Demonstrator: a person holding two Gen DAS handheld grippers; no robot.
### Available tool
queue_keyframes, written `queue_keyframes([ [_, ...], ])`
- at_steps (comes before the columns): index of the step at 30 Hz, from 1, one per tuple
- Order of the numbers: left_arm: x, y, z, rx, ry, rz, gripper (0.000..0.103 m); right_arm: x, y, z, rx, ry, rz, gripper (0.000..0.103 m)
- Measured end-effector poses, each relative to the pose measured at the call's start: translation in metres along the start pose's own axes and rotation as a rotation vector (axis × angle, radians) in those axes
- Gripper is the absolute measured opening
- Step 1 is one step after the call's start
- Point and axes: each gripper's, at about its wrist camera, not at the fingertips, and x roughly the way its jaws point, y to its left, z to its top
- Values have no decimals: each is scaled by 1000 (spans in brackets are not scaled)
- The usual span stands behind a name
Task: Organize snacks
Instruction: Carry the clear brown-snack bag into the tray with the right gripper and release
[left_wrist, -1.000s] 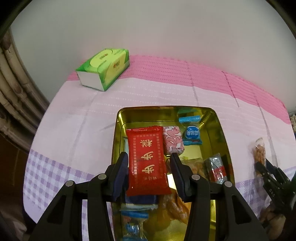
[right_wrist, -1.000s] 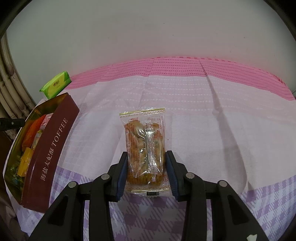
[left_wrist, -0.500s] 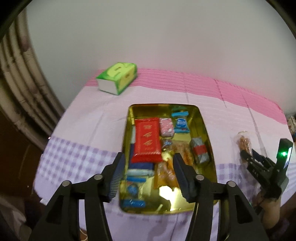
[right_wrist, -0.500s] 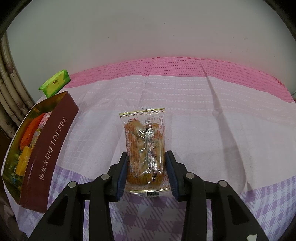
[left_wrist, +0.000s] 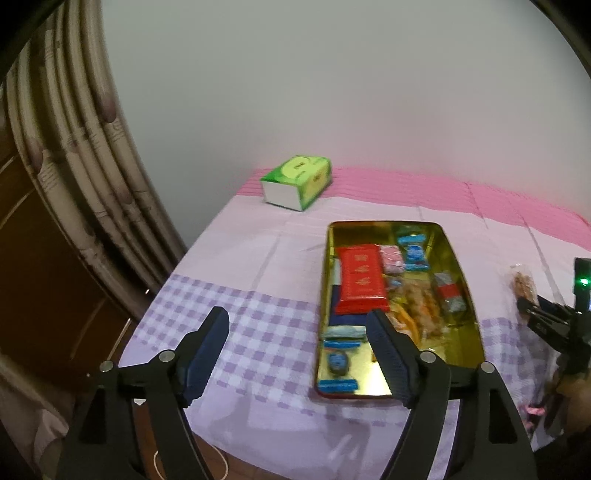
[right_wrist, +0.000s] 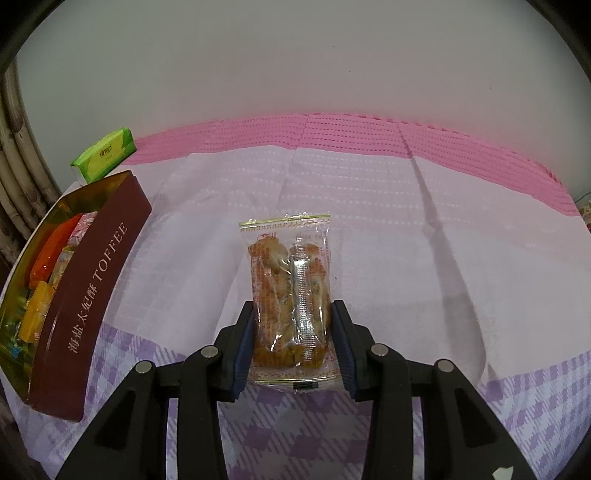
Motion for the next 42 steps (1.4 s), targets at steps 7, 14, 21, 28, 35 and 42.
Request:
queue_keyframes([
  [7,15,5,-4,-4,40,5,77,-7,-4,-4,64,26,19,36],
  [14,15,1,-3,19,39,12,77,-20,2,-12,69,26,45,36],
  [21,21,24,-1,-75,63,44,77,-47,5,-16,83,0,87,36],
  [28,20,24,-1,-64,60,42,77,-78,26,-8,63,-52,152,36],
  [35,19,17,-2,-39,56,34,77,-103,73,2,-11,-79,247,36],
  [42,19,14,-2,-38,68,25,77,-107,126,6,-110,-65,316,36],
])
